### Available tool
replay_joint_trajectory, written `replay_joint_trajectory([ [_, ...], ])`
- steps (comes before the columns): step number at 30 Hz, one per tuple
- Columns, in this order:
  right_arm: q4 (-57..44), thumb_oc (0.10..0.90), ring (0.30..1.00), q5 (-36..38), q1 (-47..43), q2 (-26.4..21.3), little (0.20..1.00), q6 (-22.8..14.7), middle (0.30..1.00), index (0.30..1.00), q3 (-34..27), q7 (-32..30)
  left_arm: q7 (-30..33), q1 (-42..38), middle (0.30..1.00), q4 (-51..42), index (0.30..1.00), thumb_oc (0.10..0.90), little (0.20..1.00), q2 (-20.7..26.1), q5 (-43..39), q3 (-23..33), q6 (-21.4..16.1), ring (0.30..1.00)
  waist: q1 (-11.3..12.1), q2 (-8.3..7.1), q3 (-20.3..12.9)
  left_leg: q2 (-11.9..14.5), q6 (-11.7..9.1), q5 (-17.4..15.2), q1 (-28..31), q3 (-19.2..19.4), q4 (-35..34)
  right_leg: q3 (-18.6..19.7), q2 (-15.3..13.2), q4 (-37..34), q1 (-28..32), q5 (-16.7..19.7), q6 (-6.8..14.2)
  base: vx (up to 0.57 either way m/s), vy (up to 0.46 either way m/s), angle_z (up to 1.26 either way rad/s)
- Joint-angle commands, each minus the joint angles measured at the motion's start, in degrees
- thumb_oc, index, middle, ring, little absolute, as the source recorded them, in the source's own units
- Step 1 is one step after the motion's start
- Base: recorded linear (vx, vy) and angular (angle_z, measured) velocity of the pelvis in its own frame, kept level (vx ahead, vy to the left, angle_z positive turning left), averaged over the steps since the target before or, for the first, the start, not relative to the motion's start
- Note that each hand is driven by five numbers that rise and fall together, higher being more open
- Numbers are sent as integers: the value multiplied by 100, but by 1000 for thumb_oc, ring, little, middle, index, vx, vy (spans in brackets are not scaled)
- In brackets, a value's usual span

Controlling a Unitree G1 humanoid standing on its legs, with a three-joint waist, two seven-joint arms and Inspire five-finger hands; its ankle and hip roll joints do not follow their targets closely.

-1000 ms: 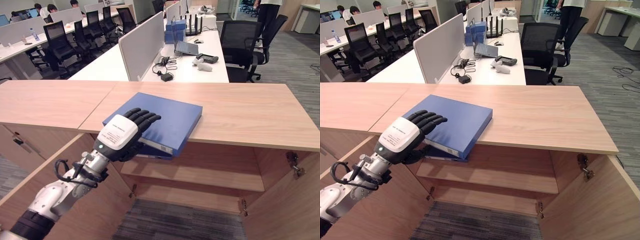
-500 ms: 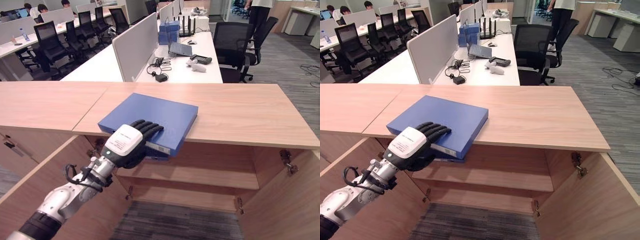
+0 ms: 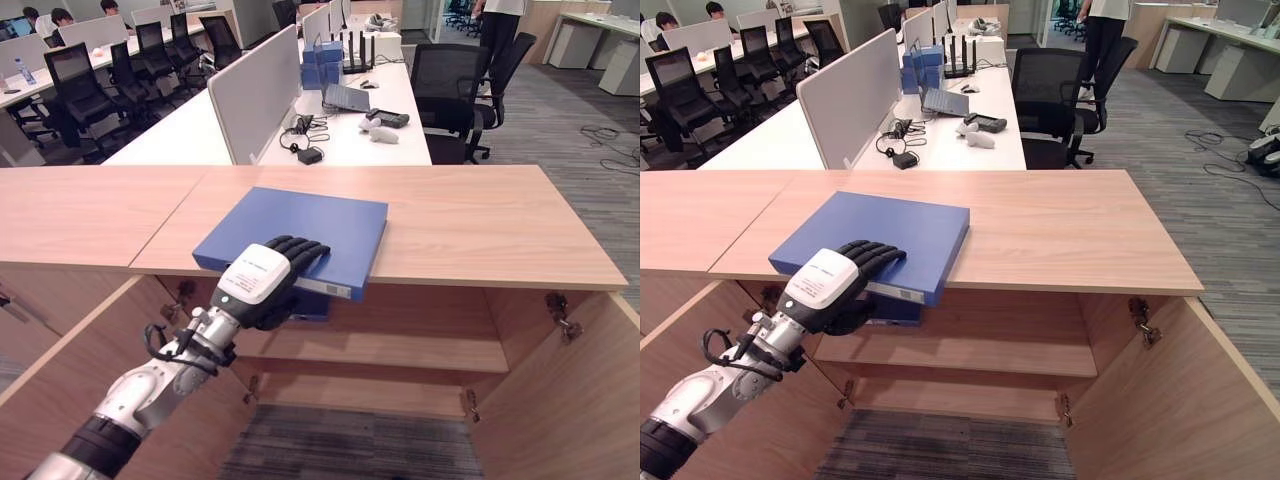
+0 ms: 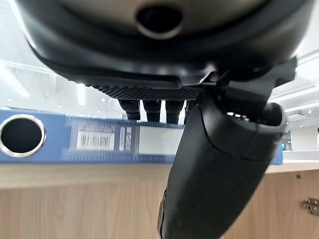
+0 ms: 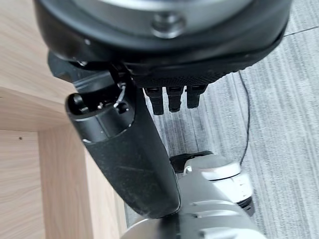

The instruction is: Put the empty folder in the office cabinet

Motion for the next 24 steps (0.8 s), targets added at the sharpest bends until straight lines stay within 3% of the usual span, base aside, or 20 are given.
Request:
replay_joint_trajectory([
  [1,112,800,900,261,-393,-87,900,-75,900,900,-117,-23,139,-975,300,-42,300,400,300,159,-322,220,63,300,-100,-133,116,279,-429,-159,185,73,26,36,-366,48,687,-897,571,-3,16,-3],
  [17,114,800,900,330,-426,-21,900,-31,900,900,-194,-9,147,-481,300,-328,300,400,300,-139,-750,871,91,300,-35,-193,94,249,-400,-179,185,56,26,3,-378,48,719,-908,542,-2,2,-1],
  [24,37,800,900,266,-474,-35,900,47,900,900,-218,-20,-201,-153,300,-1034,300,400,300,-785,-2277,1474,-50,300,13,-213,92,240,-381,-168,181,15,26,-25,-385,48,725,-894,509,-14,0,2],
])
